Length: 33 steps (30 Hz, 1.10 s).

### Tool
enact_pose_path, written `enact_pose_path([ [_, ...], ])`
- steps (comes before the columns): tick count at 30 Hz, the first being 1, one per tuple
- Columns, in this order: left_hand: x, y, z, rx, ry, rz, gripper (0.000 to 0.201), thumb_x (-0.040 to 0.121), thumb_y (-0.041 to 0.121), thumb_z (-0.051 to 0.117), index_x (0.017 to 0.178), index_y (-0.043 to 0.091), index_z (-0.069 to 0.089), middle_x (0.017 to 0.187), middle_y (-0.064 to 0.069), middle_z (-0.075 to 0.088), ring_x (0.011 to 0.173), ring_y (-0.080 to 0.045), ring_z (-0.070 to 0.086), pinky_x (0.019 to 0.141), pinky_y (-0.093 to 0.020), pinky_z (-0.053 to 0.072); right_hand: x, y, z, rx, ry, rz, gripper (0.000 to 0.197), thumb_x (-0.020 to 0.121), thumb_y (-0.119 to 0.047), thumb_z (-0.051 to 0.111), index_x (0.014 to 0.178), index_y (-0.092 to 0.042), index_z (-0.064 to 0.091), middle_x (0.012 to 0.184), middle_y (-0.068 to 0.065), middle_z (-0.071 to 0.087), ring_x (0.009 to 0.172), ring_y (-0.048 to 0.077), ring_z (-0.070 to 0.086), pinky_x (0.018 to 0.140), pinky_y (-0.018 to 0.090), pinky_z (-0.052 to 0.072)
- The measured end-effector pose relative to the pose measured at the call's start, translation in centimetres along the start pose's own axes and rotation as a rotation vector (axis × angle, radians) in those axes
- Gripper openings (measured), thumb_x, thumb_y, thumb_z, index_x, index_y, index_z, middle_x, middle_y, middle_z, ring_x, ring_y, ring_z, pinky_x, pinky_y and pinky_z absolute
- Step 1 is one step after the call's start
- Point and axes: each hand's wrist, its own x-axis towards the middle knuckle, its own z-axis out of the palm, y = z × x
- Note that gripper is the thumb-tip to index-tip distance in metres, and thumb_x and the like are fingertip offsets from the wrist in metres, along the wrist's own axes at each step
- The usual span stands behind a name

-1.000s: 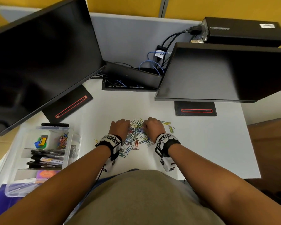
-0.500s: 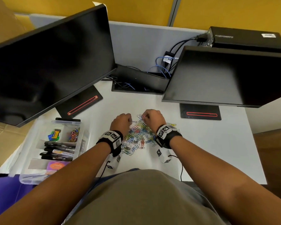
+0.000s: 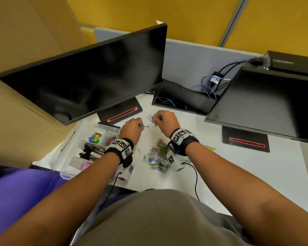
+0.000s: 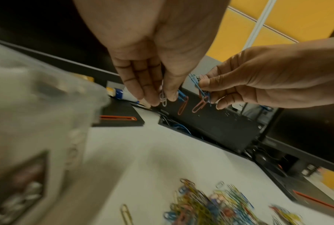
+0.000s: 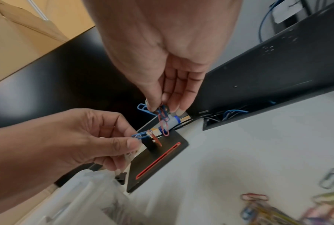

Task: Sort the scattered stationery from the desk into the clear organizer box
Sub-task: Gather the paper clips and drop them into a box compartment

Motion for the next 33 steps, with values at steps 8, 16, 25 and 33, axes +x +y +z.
enact_pose_path([
  [8, -1.8, -5.7, -5.2, -0.014, 0.130, -0.172, 0.013, 0.092, 0.017, 0.060, 0.079, 0.019, 0.060, 0.085, 0.000, 0.062, 0.075, -0.016, 0.057, 0.072, -0.032, 0.052, 0.6, -6.5, 4.6, 0.035, -0.092, -0.112, 0.009, 0.091, -0.022, 0.067, 0.087, -0.014, 0.066, 0.079, 0.005, 0.069, 0.073, 0.018, 0.064, 0.068, 0.028, 0.052],
  [16, -3.5, -10.0, -6.3, 0.042, 0.098, -0.235, 0.015, 0.089, 0.014, 0.058, 0.074, 0.018, 0.058, 0.081, -0.002, 0.062, 0.072, -0.021, 0.059, 0.064, -0.032, 0.049, 0.2, -10.3, 7.8, 0.071, -0.147, -0.119, 0.008, 0.092, -0.021, 0.067, 0.088, -0.015, 0.064, 0.081, 0.005, 0.069, 0.072, 0.013, 0.062, 0.068, 0.023, 0.049],
  [25, -3.5, -11.3, -4.8, 0.058, -0.003, -0.195, 0.007, 0.090, 0.017, 0.064, 0.089, 0.018, 0.071, 0.089, -0.004, 0.069, 0.082, -0.022, 0.066, 0.079, -0.038, 0.057, 0.0, -11.2, 10.4, 0.034, -0.166, -0.067, 0.011, 0.089, -0.024, 0.068, 0.081, -0.017, 0.064, 0.074, -0.001, 0.072, 0.071, 0.014, 0.068, 0.070, 0.031, 0.056],
  [33, -3.2, -12.1, -5.4, 0.015, 0.037, -0.177, 0.015, 0.091, 0.010, 0.058, 0.086, 0.021, 0.065, 0.093, -0.004, 0.066, 0.079, -0.021, 0.065, 0.075, -0.036, 0.057, -0.8, -10.7, 11.9, -0.008, -0.136, -0.015, 0.013, 0.089, -0.023, 0.070, 0.079, -0.017, 0.064, 0.077, 0.002, 0.069, 0.072, 0.018, 0.065, 0.064, 0.027, 0.051],
])
